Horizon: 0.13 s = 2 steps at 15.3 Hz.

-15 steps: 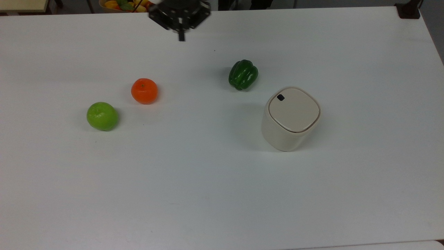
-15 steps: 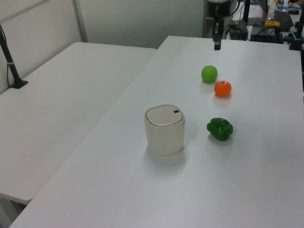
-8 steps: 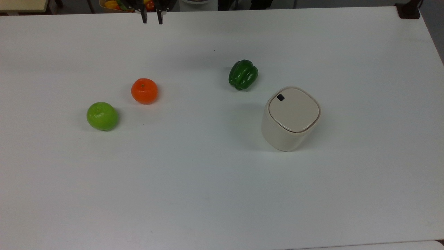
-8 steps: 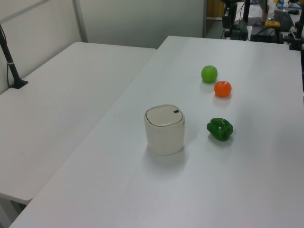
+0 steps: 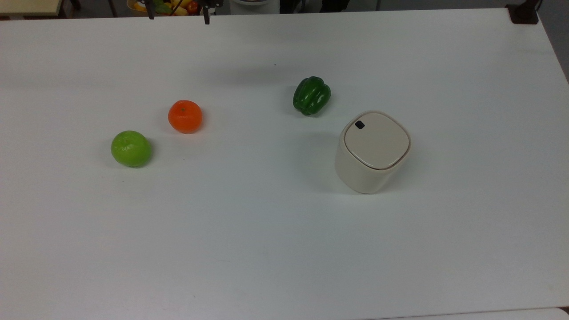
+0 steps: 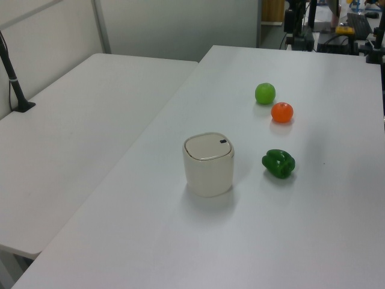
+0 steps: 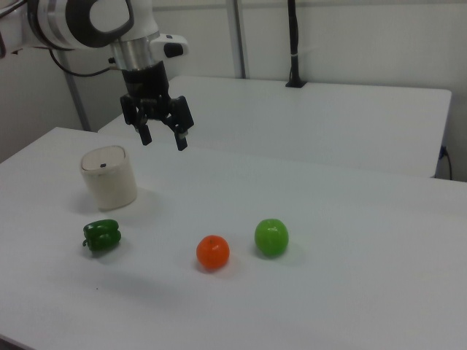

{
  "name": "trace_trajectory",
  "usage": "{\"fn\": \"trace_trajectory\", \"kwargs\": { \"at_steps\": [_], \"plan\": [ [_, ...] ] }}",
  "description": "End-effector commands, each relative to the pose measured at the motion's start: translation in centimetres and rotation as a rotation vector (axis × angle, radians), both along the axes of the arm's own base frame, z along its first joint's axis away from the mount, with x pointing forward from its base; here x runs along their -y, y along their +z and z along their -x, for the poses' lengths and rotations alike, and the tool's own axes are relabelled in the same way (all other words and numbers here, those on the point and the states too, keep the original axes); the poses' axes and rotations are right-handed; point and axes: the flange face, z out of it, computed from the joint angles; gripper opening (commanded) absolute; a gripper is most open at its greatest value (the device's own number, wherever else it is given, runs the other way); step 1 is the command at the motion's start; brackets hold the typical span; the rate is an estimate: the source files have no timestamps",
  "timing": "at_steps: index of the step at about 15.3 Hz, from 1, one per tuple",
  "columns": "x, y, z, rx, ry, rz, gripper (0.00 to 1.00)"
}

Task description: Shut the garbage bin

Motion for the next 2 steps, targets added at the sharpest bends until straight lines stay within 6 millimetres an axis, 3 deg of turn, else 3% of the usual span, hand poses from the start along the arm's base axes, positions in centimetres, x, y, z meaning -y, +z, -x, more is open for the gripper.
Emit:
{"fn": "trace_trajectory", "kwargs": {
  "at_steps": [1, 2],
  "plan": [
    [0.53, 0.68, 1.62, -0.025, -0.024, 0.012, 1.00],
    [0.72, 0.77, 1.61, -0.022, -0.025, 0.013, 1.00]
  ]
}}
